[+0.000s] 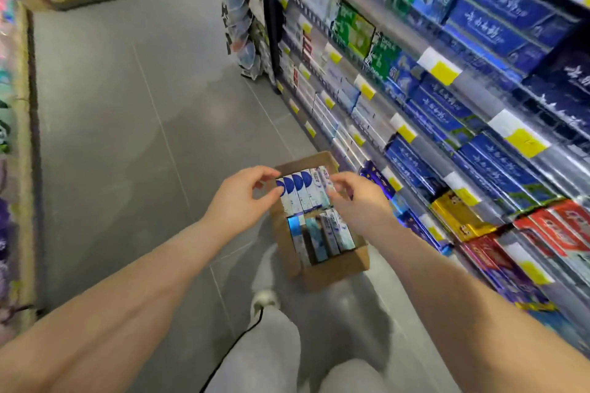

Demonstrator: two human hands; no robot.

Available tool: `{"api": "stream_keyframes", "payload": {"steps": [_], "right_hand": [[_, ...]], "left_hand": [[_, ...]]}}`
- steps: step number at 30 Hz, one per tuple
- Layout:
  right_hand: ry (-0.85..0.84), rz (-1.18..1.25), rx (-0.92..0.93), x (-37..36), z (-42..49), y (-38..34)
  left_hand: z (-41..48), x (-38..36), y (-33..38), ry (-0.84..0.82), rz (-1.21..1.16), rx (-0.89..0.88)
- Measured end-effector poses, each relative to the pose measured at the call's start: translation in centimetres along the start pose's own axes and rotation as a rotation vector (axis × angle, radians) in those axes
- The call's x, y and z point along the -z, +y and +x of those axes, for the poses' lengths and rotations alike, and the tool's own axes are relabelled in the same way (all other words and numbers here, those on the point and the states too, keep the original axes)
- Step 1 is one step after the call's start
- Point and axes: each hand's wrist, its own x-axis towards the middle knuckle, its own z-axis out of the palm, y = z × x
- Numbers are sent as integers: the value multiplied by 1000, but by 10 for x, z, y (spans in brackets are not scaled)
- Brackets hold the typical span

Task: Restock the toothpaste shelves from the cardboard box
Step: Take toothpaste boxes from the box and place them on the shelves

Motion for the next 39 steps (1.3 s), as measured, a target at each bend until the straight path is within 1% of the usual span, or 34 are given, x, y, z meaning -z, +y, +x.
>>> {"api": "stream_keyframes", "payload": {"steps": [4,7,9,10,14,18,21,24,27,31,32,35,37,39], "right_hand": [[-67,38,-133,-51,42,47],[-88,39,-179,-102,69,104],[-122,19,-209,-140,85,146],[-150,17,-226,-161,93,167],[-260,36,-259,-252,126,249],[-379,41,-239,-339,164,310],[-413,44,-242,-396,186,338],[-423,111,-259,-435,199,353],[-383,82,-264,-458,204,361],[-301,118,-299,-466,205,365],[-282,155,-316,-464,206,367],[-224,419,-325,-443,210,368],[-248,535,-275,-416,212,363],[-331,611,-182,-386,214,351]], "left_hand": [[43,-39,-50,-20,-29,66],[62,-95,-98,14,-61,142],[72,-139,-136,-15,-62,216],[76,-160,-157,-33,-46,226],[93,-239,-234,-63,-4,204],[112,-297,-302,-37,-13,204],[120,-323,-340,17,7,185],[119,-332,-362,35,-23,222],[112,-337,-382,48,-71,219],[109,-345,-392,63,-130,224],[110,-346,-391,62,-137,216],[120,-349,-378,58,-179,197],[132,-352,-360,35,-262,190],[144,-355,-339,-12,-365,207]]}}
